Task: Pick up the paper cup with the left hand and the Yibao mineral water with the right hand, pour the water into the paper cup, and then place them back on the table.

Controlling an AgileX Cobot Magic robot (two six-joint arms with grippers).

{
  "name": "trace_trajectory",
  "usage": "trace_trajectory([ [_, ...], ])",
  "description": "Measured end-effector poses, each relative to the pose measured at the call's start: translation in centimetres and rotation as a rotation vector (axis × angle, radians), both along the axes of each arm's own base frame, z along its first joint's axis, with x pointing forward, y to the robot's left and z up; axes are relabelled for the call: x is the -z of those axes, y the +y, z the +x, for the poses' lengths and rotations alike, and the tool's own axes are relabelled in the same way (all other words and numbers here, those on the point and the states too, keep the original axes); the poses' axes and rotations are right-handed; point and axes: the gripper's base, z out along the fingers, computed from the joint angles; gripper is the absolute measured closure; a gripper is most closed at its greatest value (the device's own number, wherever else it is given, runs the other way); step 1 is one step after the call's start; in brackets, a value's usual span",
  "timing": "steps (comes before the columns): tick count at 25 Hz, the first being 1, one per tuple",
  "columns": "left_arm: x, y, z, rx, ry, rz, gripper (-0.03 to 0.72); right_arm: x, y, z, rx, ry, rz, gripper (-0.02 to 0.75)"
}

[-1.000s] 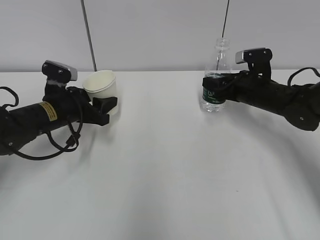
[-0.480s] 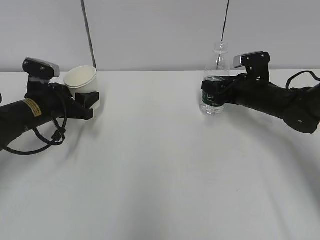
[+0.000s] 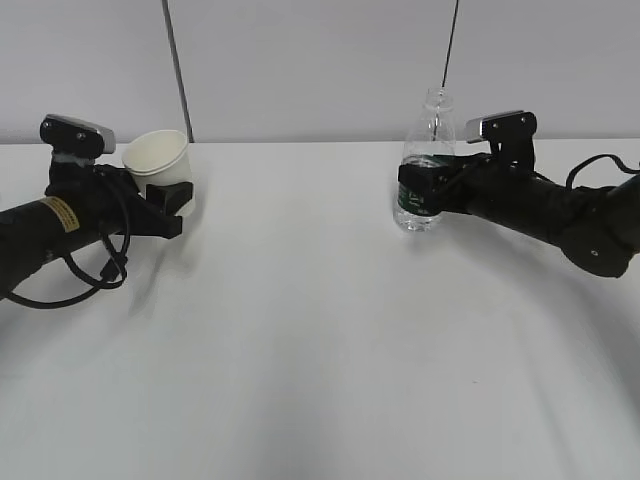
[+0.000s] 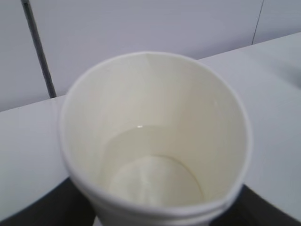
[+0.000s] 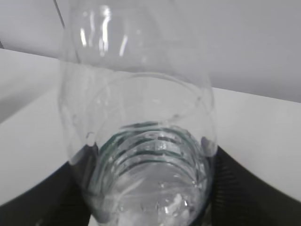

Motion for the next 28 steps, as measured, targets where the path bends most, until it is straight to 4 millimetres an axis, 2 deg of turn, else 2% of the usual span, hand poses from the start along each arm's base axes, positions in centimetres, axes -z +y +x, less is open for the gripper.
trace_trajectory([
  [5,0.0,0.0,0.0,-0.007,-0.001,-0.001,0.288,0.8,0.0,0.0,0.001,0.014,0.001,0.266],
  [17,0.0,0.7,0.4,-0.088,-0.007,0.004,0.289,1.0,0.0,0.0,-0.001,0.008,0.009,0.266],
  [25,0.5,1.0,0.5,-0.125,0.008,0.016,0.289,1.0,0.0,0.0,-0.002,0.007,0.01,0.266],
  [28,1.3,1.0,0.4,-0.124,0.026,0.018,0.289,0.9,0.0,0.0,-0.002,0.005,0.011,0.266],
])
